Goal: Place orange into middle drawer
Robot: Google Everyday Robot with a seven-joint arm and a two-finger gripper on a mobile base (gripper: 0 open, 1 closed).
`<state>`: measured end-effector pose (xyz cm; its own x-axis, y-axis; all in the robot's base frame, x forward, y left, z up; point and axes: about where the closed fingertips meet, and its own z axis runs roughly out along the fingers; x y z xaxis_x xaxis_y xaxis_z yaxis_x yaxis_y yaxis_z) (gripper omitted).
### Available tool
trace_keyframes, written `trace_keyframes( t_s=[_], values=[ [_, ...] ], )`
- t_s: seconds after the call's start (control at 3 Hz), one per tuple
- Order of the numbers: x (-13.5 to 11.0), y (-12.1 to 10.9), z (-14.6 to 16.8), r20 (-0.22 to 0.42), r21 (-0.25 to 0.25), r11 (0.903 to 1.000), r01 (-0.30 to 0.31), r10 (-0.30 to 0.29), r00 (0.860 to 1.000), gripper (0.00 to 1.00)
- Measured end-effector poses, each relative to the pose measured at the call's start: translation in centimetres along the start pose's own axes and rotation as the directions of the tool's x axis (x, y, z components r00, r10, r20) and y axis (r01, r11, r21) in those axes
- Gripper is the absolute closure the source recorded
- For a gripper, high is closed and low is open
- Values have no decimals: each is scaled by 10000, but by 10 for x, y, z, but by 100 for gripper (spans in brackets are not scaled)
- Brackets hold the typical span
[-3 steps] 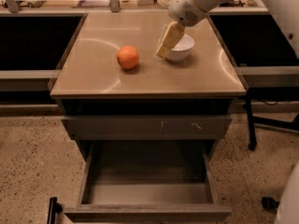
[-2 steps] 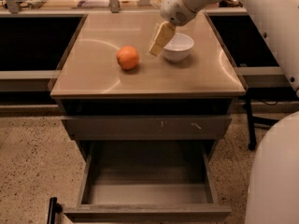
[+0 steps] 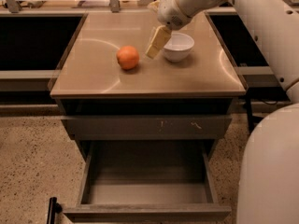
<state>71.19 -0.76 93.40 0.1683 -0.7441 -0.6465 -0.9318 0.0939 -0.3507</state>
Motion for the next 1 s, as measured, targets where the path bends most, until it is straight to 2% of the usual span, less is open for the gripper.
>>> trace_keyframes(
  t_s=[0.67,1.0],
  values=[
    [-7,-15,56,807,-433,9989,-182,216,9965,0],
    [-9,-15,79,1103,-797,9963,-327,414,9930,0]
  ],
)
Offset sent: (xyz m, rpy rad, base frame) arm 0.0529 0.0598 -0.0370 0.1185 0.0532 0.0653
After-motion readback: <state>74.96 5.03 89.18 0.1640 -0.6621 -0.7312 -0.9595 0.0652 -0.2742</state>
